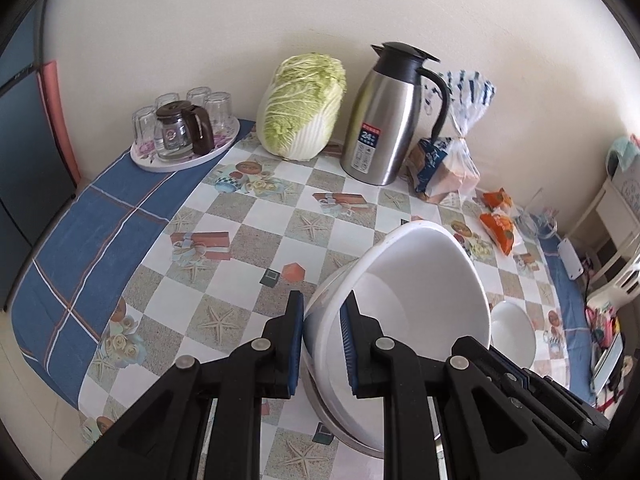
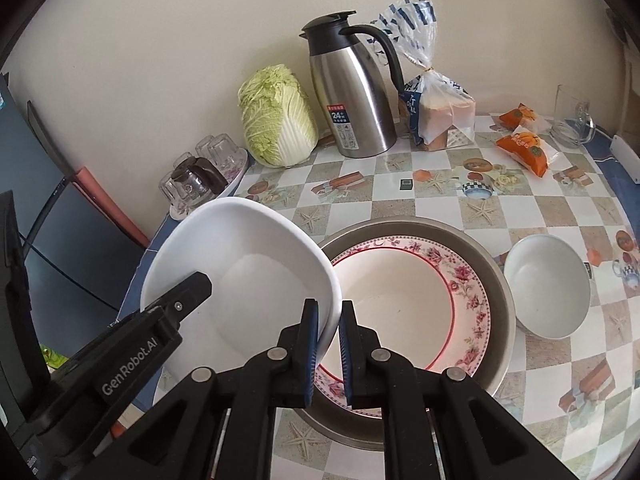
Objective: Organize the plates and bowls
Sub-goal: 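Carry the white square bowl over the steel basin with both tools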
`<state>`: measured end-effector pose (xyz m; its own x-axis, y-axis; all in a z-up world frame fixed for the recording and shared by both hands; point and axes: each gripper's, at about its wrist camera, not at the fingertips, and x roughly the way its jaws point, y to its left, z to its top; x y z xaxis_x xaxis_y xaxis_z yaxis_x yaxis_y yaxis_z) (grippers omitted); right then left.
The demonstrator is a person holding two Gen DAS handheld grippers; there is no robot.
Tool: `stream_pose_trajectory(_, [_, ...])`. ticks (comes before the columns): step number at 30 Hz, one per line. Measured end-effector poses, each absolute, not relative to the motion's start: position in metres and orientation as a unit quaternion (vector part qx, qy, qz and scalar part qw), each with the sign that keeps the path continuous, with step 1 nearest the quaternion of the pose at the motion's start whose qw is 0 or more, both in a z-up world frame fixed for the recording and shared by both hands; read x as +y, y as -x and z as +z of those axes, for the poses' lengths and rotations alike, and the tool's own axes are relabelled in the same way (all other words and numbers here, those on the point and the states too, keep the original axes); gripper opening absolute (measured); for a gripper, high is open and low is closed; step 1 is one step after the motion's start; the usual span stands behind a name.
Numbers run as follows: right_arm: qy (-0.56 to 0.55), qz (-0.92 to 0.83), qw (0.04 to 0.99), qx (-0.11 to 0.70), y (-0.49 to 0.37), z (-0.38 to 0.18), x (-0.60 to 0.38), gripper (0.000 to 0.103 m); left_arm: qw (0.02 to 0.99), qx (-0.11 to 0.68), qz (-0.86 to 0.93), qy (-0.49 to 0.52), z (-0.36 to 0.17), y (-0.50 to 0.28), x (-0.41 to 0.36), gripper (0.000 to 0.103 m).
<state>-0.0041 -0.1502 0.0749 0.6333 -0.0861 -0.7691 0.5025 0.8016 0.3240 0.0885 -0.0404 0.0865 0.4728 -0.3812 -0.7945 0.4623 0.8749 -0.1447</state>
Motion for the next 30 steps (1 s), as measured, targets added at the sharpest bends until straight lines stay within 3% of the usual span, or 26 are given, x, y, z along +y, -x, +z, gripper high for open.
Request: stream_pose_trajectory(30, [-0.336, -0.190, 0.846, 0.369, 0.055, 0.071, -0.205, 0.013, 0.845, 0.448, -0.274, -0.099, 0.081, -0.057, -0.100, 0.019])
